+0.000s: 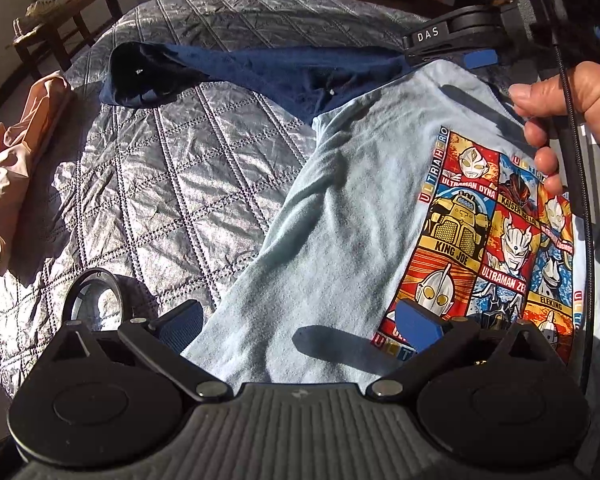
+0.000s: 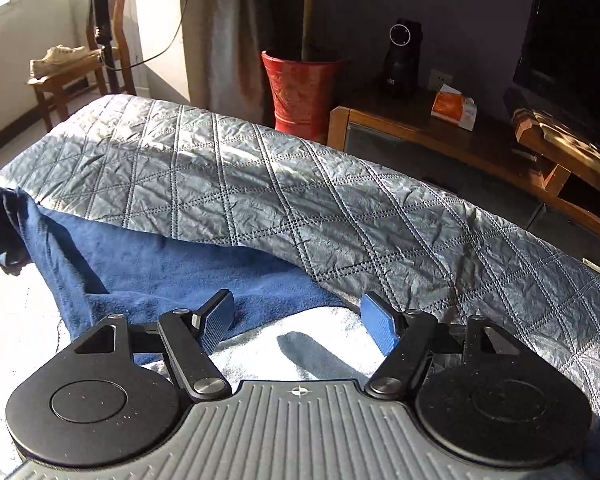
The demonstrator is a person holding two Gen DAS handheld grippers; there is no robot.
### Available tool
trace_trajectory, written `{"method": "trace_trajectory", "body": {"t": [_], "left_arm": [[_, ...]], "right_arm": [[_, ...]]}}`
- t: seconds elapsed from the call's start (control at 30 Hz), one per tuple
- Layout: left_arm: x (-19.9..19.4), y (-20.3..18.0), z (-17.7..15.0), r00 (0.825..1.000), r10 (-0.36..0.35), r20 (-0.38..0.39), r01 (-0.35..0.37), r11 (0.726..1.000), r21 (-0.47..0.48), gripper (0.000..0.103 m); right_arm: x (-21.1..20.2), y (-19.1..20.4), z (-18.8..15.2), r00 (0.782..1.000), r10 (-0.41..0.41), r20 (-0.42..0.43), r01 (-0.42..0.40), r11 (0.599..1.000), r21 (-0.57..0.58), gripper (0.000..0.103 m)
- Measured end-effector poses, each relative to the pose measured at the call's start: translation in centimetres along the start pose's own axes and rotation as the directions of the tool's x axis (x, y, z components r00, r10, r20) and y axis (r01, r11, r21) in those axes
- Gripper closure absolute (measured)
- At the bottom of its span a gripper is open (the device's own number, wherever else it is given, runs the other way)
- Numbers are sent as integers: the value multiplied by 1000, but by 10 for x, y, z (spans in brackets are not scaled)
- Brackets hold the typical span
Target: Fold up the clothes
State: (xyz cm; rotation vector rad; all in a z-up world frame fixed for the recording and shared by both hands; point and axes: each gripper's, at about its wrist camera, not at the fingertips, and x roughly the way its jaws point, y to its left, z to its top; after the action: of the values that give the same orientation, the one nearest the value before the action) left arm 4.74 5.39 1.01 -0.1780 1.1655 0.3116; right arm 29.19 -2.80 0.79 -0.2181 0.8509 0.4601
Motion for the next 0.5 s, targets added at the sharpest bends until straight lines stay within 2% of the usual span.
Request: {"method": "trace_trajectory", "body": {"t": [0.03,0.1,0.13,0.17,0.2,0.23,0.37,0.5], "left_arm": [[0,1,0,1000,-2,-4,2,1000,0,1],[0,5,-1,1000,-13,-10,13,1000,-5,1],[0,8,-1,1000,-14,-11,14,1000,-6,1],[1,10,-2,1000,-15,-14,15,1000,-9,1],[1,13,-2,1000,-17,-19,17,1000,-14,1],[1,16,-2,1000,-21,-23,20,1000,-22,1],[-1,26,-1,1000,-26,-14,25,998,-50,1],[-2,29,0,1000,-22,-11,21,998,-58,1]], "right_arm": [[6,1,3,1000,-14,-9,14,1000,10,19],[15,4,5,999,-27,-31,28,999,20,23],[18,6,4,999,-27,-44,28,999,20,48],[21,8,3,998,-27,-56,28,999,20,66],[24,10,3,997,-27,-69,28,999,20,83],[24,13,3,998,-17,-63,18,1000,21,92],[26,36,11,998,-53,21,53,998,-30,93],[27,51,29,986,-102,133,107,994,-37,93]]}}
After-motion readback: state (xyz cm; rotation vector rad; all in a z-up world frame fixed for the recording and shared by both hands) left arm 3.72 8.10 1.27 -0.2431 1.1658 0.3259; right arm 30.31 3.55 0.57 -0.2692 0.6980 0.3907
